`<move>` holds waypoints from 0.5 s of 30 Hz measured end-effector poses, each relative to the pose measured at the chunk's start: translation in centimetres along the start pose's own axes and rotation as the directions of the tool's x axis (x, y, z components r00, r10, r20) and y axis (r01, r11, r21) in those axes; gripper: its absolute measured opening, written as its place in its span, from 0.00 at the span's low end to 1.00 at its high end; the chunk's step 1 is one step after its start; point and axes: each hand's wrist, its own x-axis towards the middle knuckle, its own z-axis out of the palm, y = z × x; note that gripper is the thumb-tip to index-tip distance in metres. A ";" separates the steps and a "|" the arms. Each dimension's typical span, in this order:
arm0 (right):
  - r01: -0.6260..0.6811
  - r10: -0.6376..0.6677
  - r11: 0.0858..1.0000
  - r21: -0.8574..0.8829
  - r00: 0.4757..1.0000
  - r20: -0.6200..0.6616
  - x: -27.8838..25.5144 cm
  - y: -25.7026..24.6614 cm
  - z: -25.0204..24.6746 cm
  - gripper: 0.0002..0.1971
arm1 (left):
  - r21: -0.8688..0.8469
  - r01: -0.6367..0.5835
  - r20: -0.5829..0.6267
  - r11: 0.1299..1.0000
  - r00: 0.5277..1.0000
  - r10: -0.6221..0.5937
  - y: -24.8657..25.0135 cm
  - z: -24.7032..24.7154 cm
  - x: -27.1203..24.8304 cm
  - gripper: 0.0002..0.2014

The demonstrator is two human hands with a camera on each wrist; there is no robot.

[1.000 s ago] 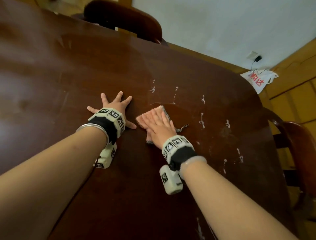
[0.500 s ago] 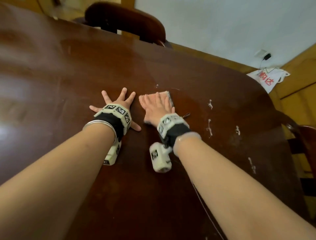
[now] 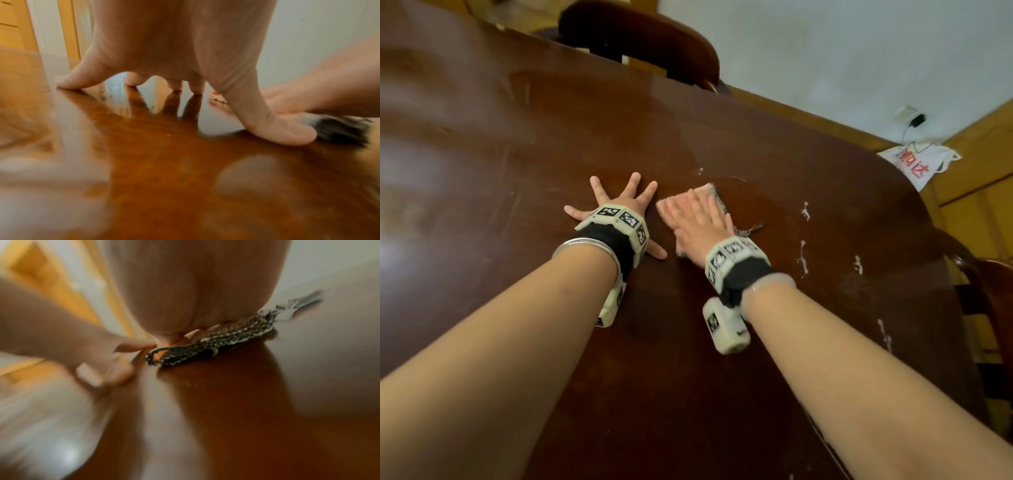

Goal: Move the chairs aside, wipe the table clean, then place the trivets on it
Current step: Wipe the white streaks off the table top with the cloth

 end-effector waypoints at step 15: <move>0.035 -0.032 0.998 -0.048 0.997 0.068 -1.0 1.0 0.5 0.30 | -0.010 0.002 -0.003 1.000 1.000 -0.002 0.3 -0.4 -0.2 0.65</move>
